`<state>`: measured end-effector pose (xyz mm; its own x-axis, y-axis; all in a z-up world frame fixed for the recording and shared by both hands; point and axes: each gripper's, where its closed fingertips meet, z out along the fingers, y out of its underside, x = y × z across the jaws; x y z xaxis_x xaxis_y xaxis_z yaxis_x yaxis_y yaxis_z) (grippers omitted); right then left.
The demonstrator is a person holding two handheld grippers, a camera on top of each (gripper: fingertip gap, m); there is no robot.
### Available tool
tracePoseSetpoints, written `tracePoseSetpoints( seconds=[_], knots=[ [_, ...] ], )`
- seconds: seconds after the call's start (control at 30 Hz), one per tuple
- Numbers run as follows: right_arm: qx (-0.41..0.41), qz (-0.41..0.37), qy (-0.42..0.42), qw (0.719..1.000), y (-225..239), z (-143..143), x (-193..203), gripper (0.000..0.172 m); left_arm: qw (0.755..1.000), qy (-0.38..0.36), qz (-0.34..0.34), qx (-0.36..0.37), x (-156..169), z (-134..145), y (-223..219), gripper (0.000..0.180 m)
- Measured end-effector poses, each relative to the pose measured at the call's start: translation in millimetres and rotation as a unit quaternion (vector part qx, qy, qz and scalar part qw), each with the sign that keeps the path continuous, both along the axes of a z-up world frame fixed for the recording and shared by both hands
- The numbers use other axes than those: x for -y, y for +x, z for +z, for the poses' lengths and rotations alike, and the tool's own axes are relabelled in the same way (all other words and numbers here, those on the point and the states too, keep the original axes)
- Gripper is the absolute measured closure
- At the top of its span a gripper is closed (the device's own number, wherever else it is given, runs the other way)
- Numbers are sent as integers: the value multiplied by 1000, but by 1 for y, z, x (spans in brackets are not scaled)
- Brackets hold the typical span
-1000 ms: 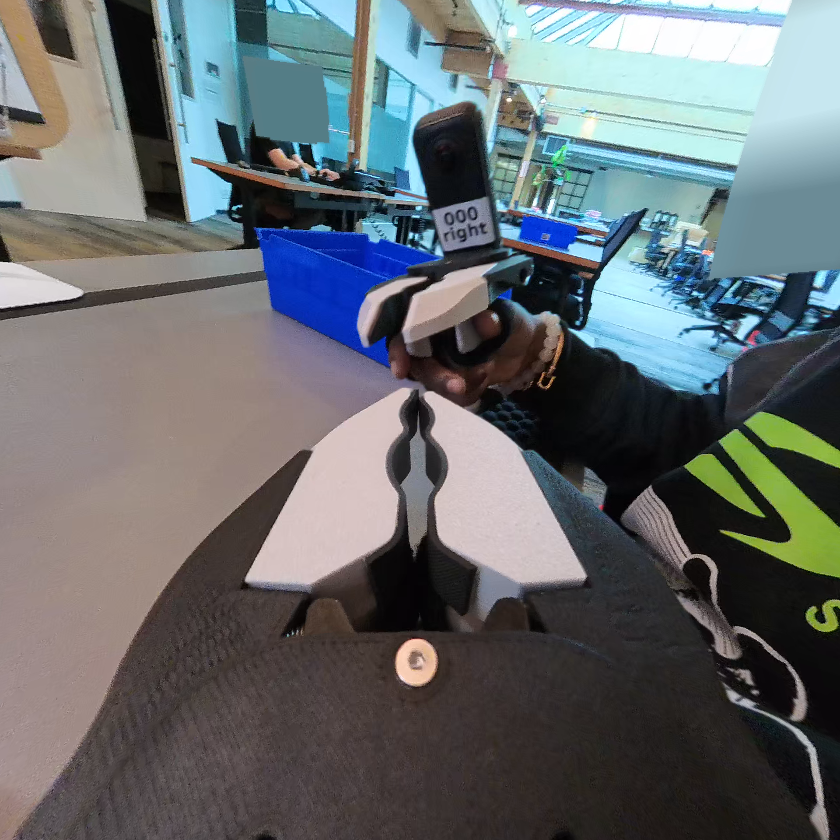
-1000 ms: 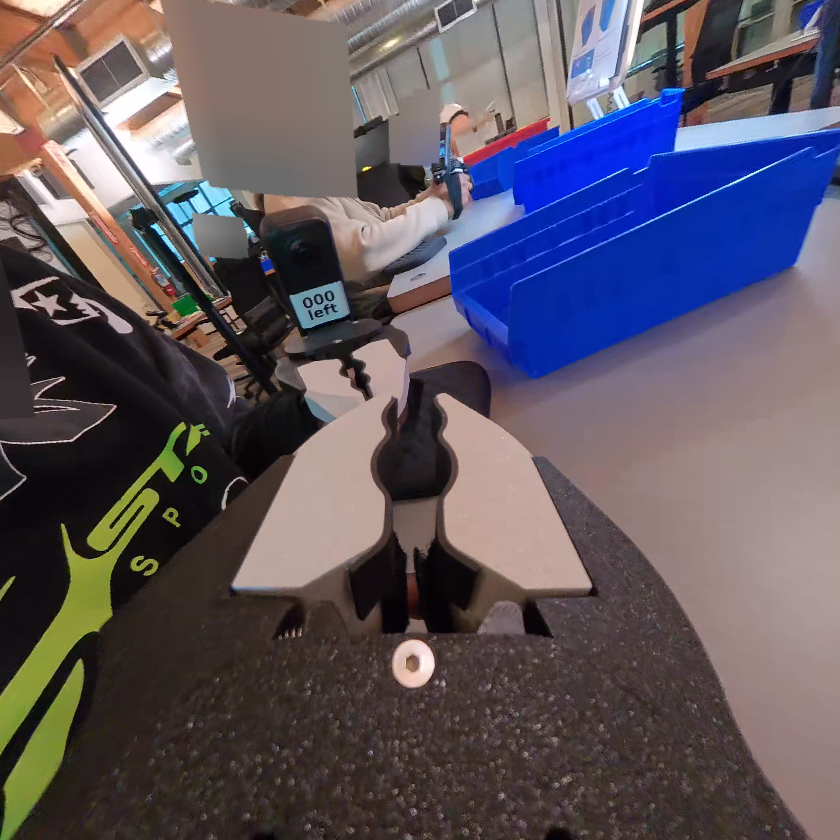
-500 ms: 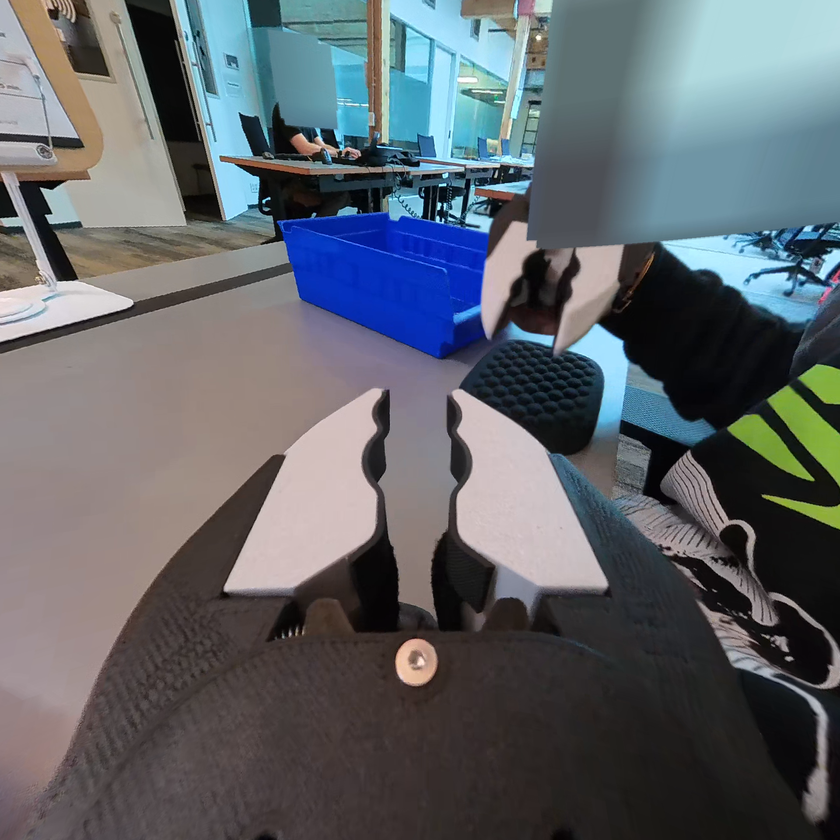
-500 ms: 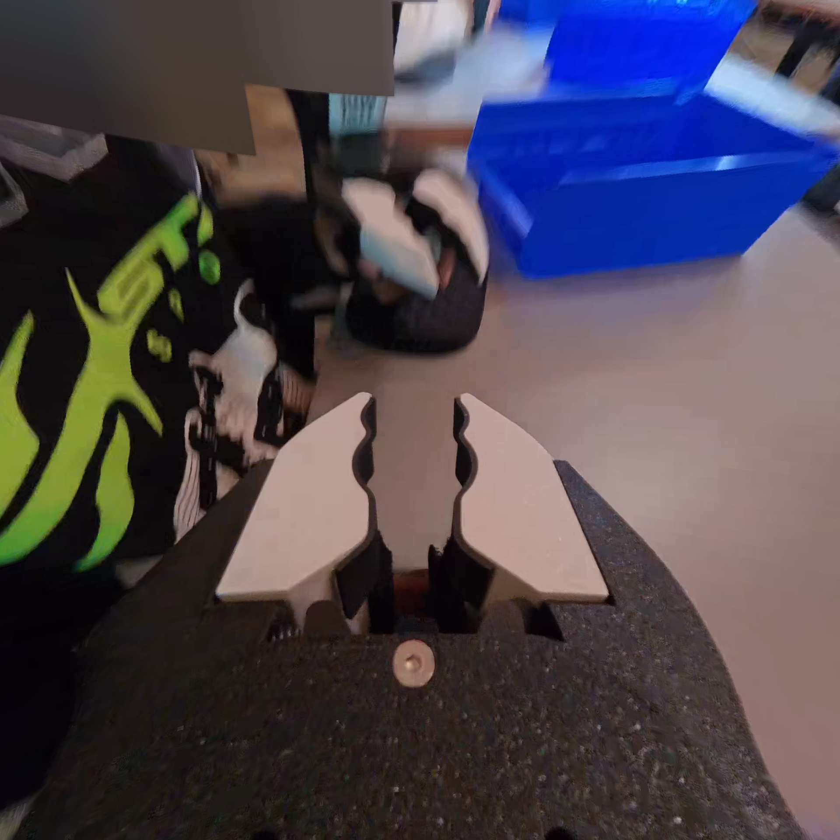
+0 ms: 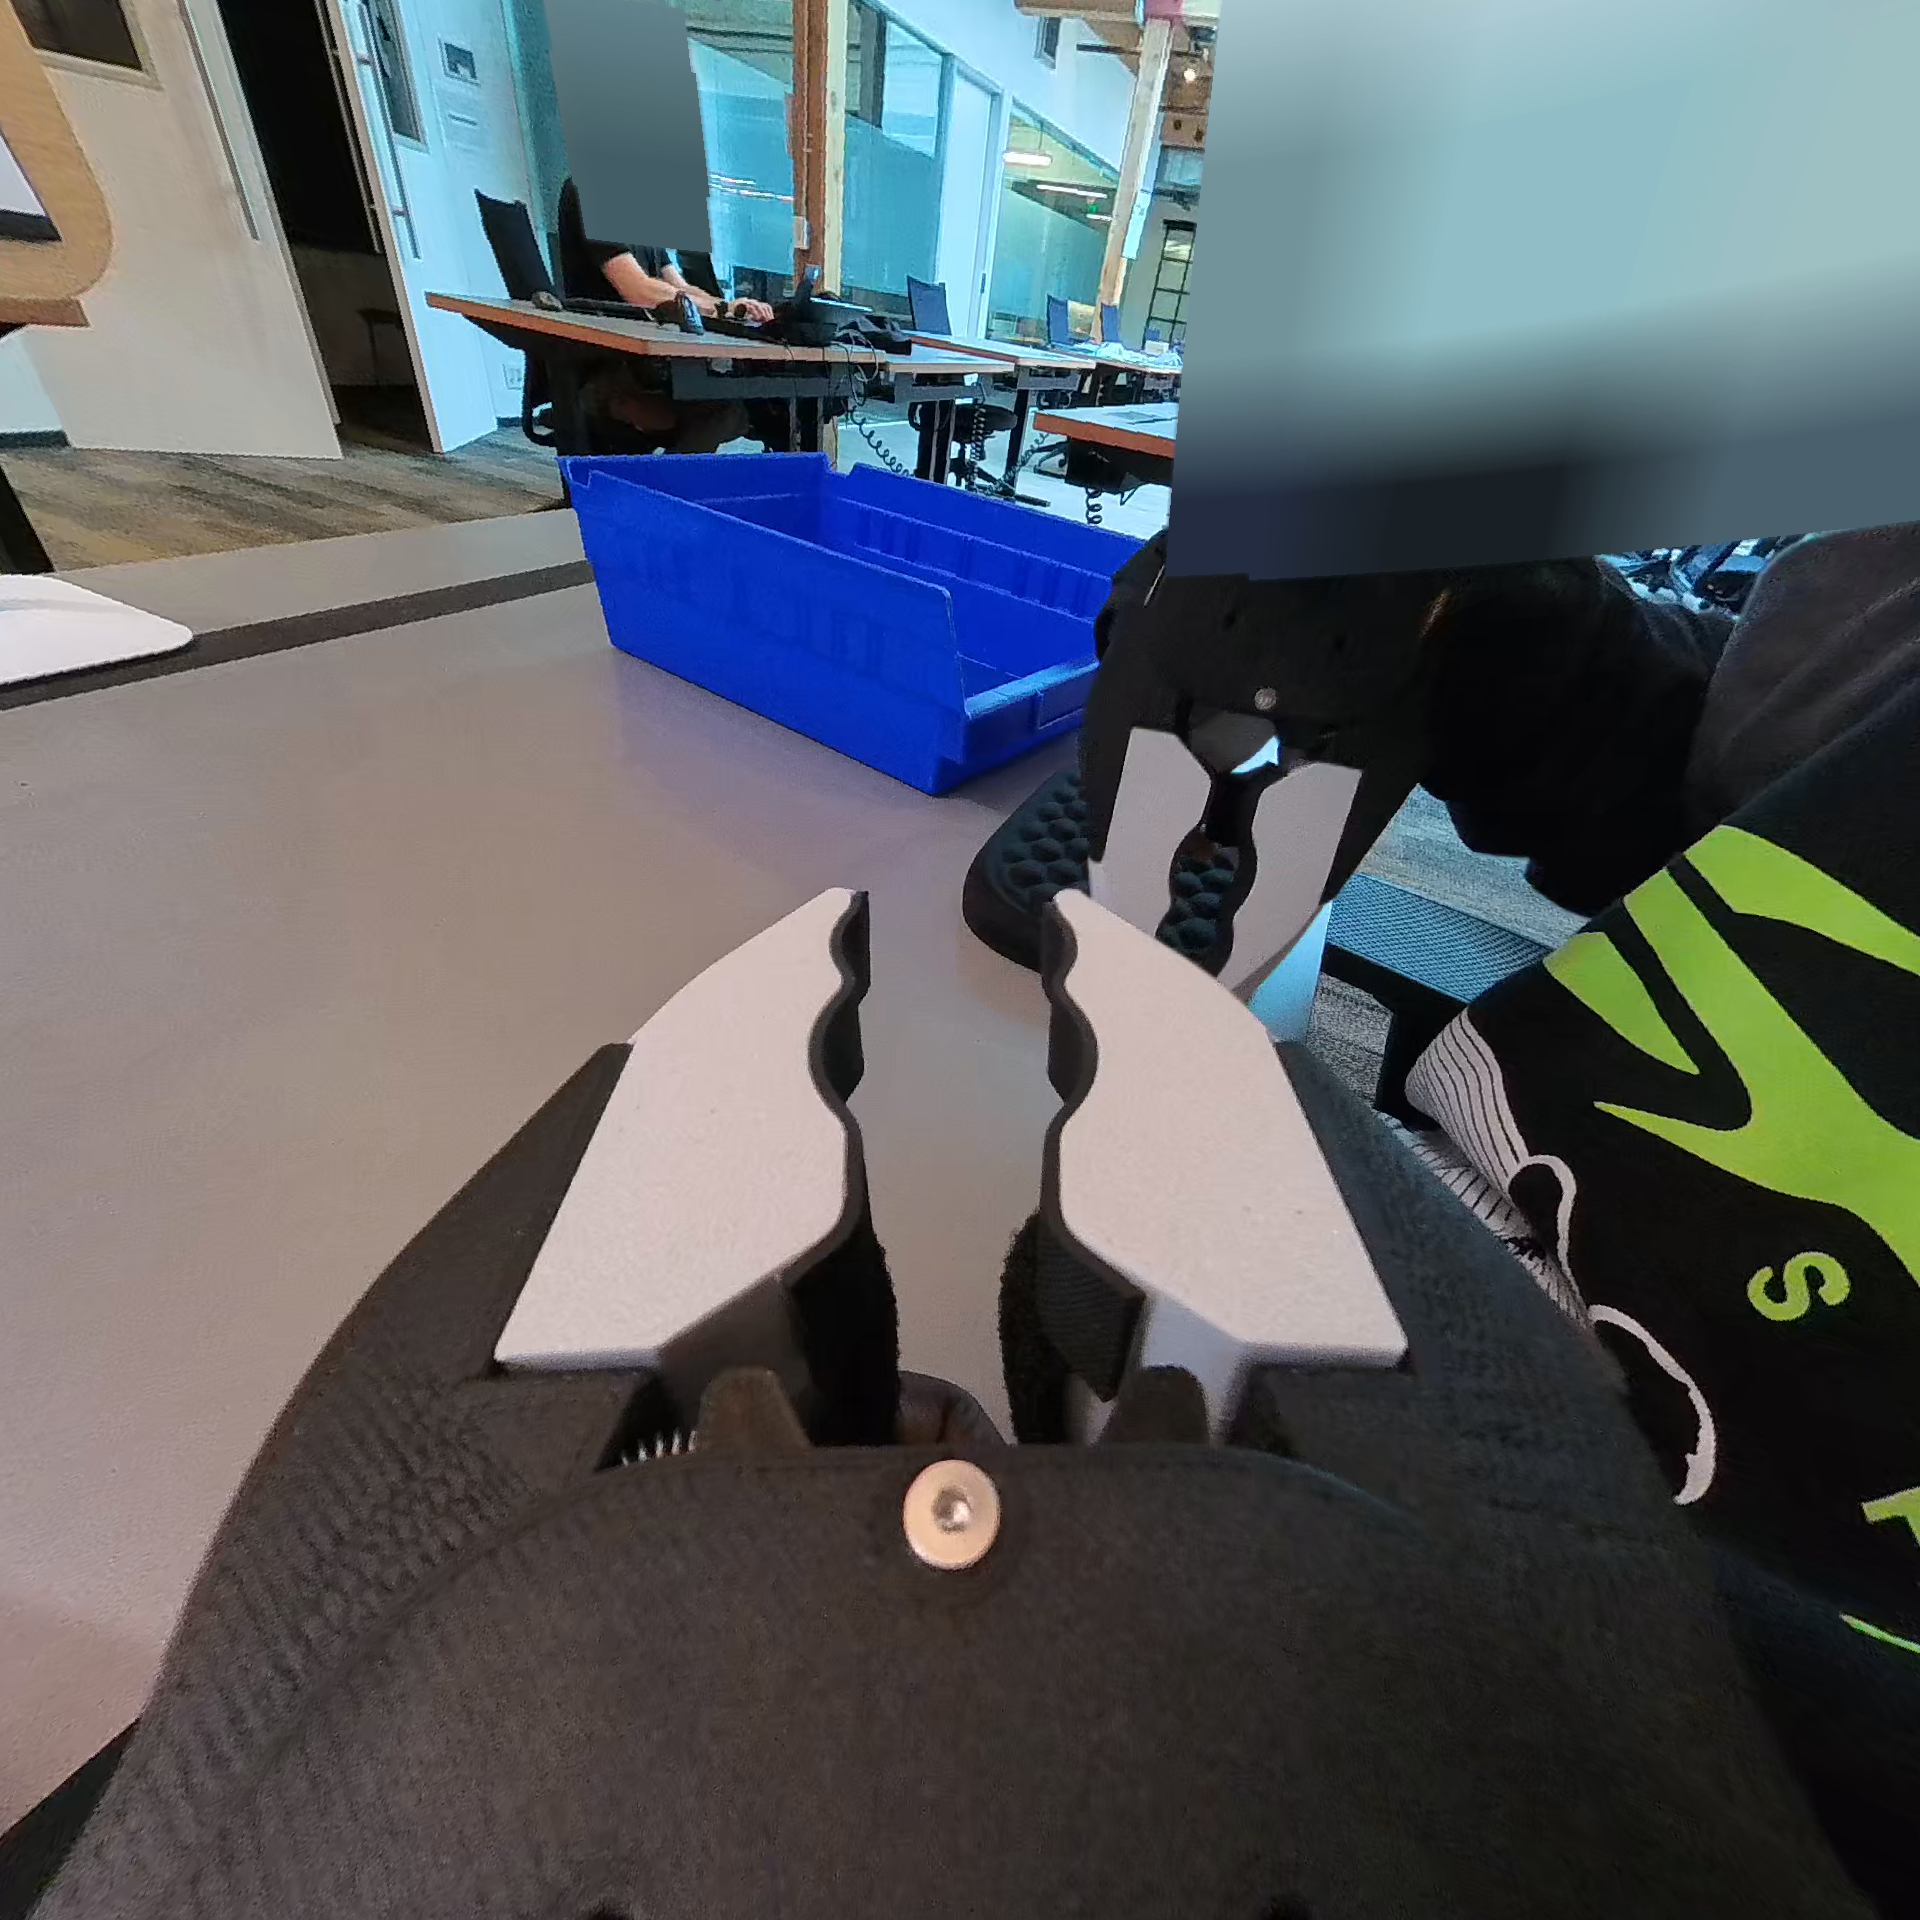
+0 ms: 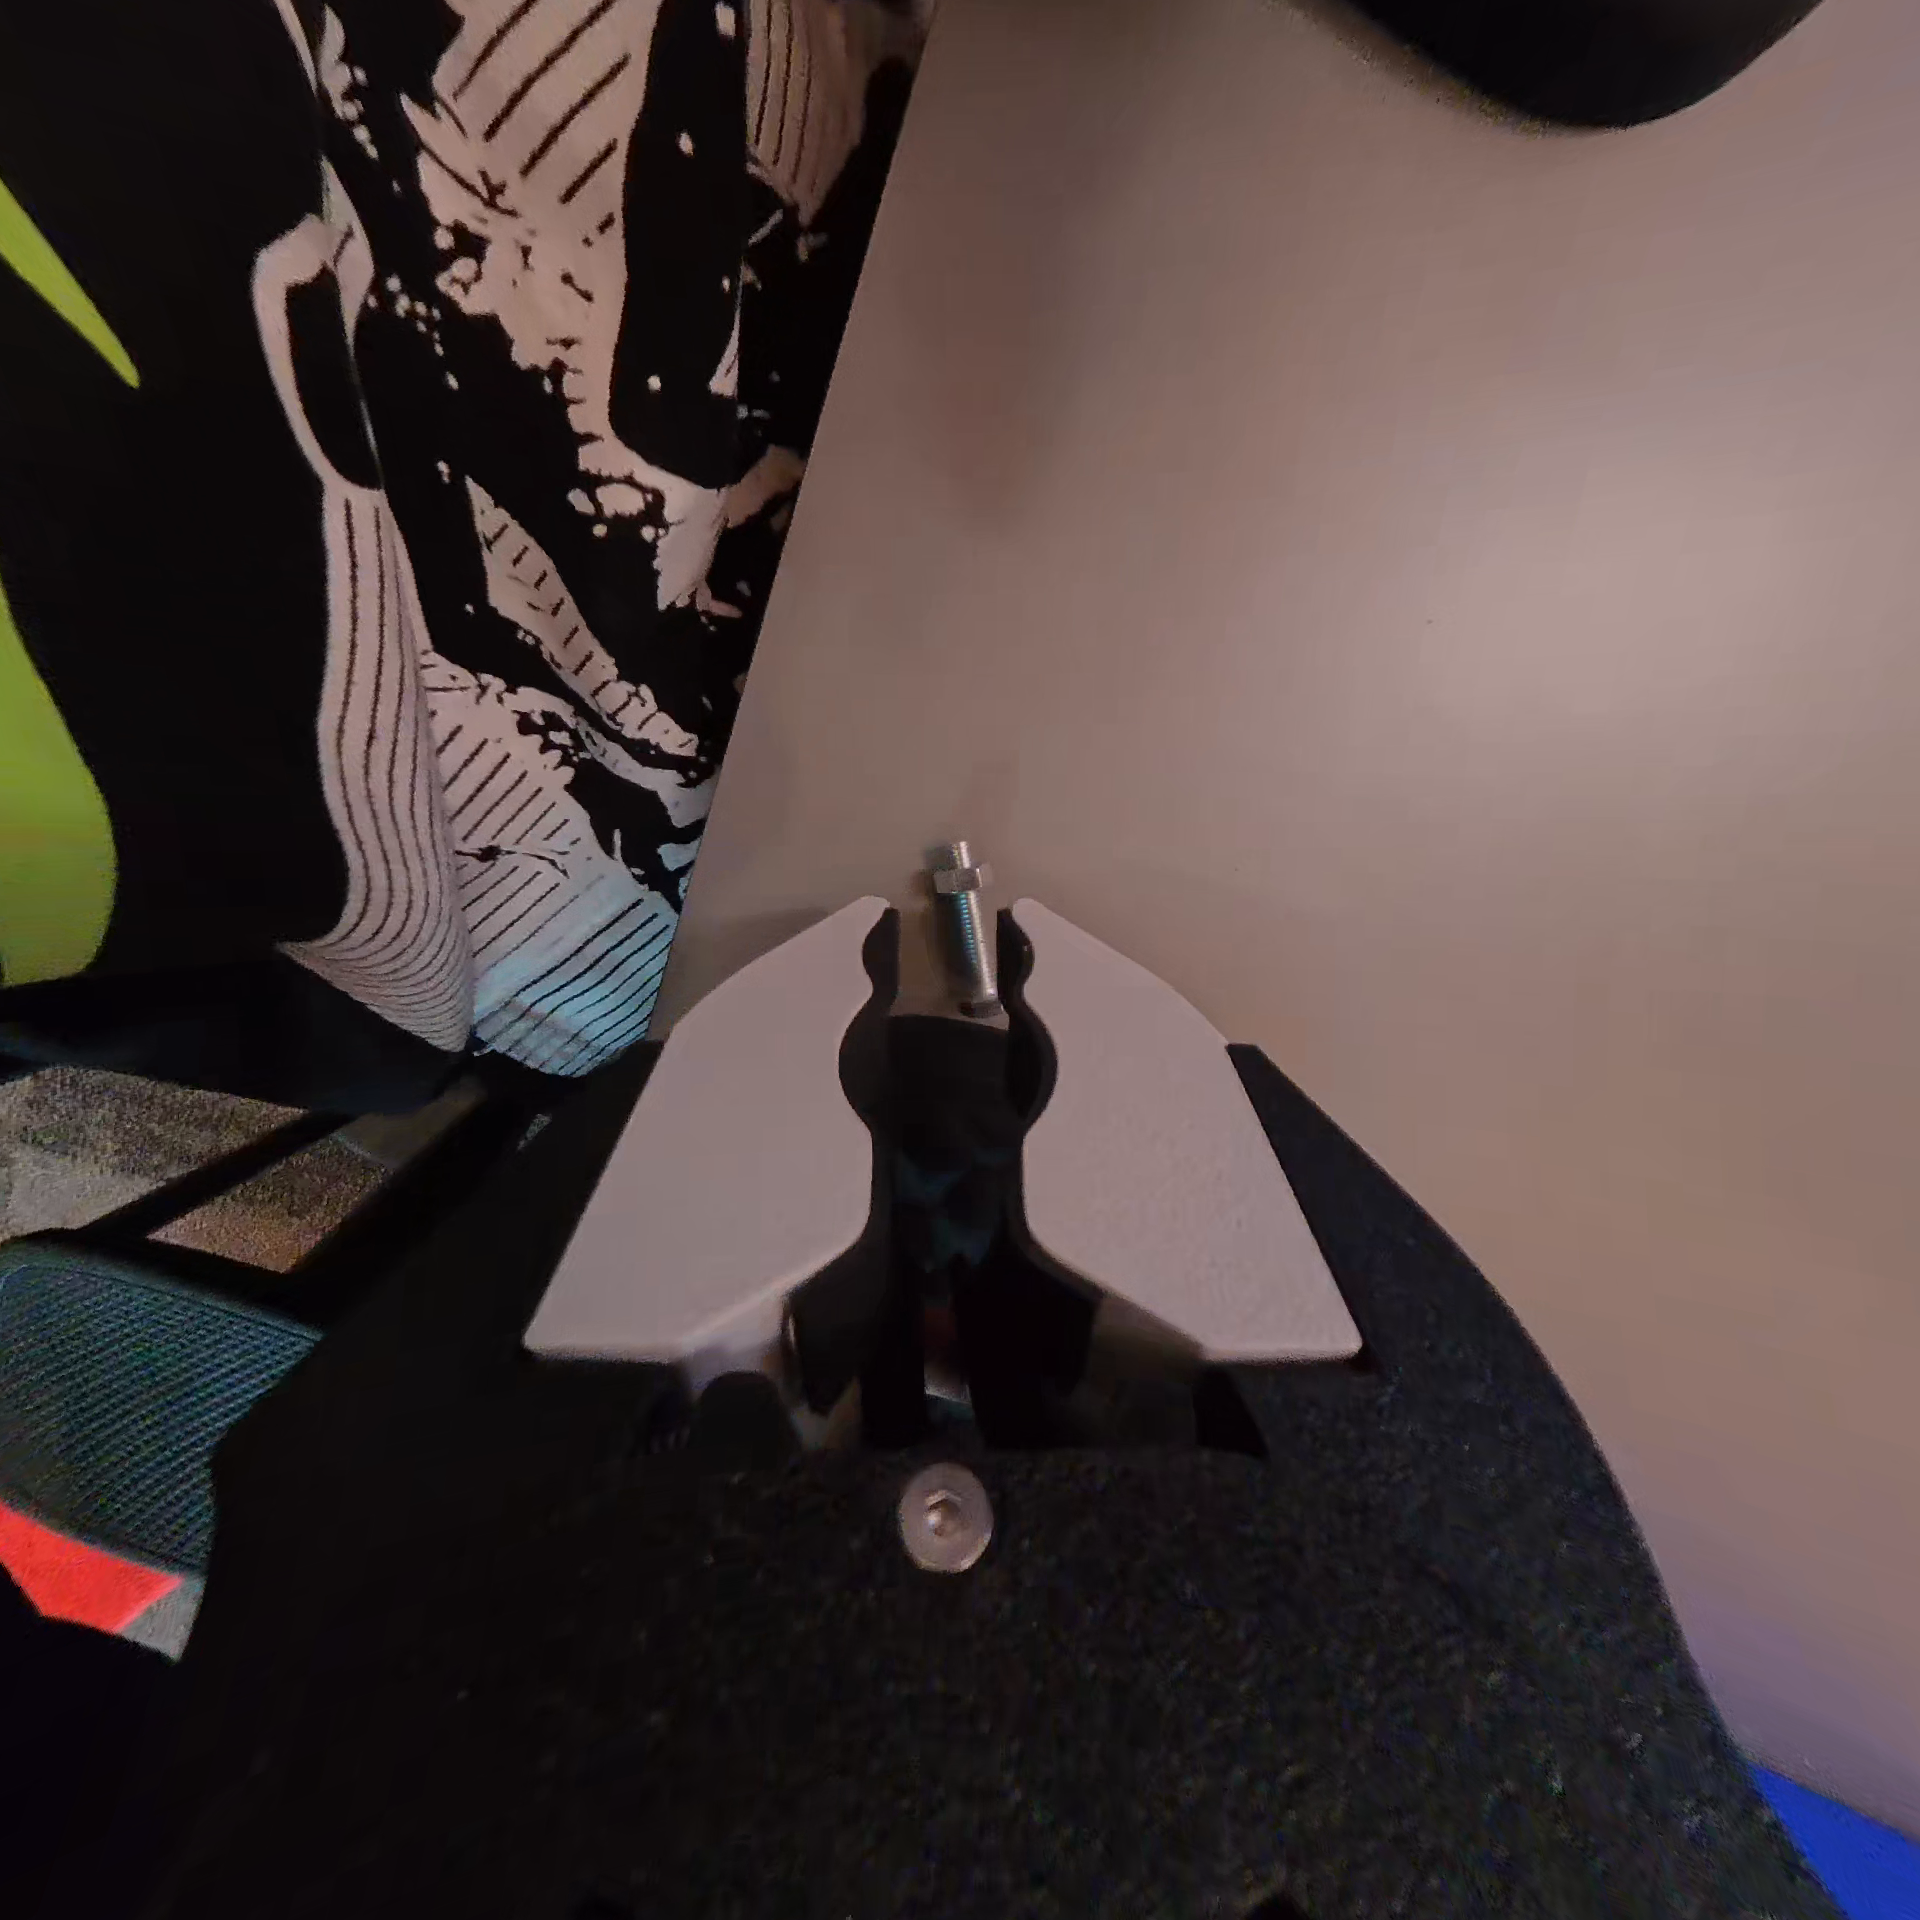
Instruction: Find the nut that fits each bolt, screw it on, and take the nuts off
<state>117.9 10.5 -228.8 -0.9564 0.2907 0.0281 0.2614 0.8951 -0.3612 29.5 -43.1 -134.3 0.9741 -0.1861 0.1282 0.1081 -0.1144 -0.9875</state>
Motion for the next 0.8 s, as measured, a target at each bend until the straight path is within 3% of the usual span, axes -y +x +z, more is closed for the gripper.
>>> tracePoseSetpoints(
  seconds=[0.2,0.33,0.4,0.47,0.53,0.6,0.67,0.73,0.8],
  knots=[
    [6,10,15,1000,-1,-11,-1,156,1000,9,0,9,1,1,-2,149],
    [-1,1,14,1000,-6,-15,-3,166,1000,19,4,13,3,4,-3,148],
    [-35,-33,-20,999,-18,-9,-2,166,999,28,12,15,3,6,-5,145],
    [-90,-93,-132,983,-36,17,7,166,998,51,31,24,3,12,-10,139],
    [-153,-173,-307,923,-59,65,15,166,994,87,48,50,2,21,-13,136],
    [-182,-231,-486,823,-69,117,16,166,989,114,42,85,-2,28,-7,135],
    [-182,-245,-609,732,-67,152,14,166,987,115,17,110,-10,28,5,134],
    [-178,-243,-668,680,-64,166,16,166,987,108,-13,115,-18,29,21,134],
    [-168,-233,-693,661,-61,169,23,166,988,103,-32,110,-24,30,33,135]
  ],
)
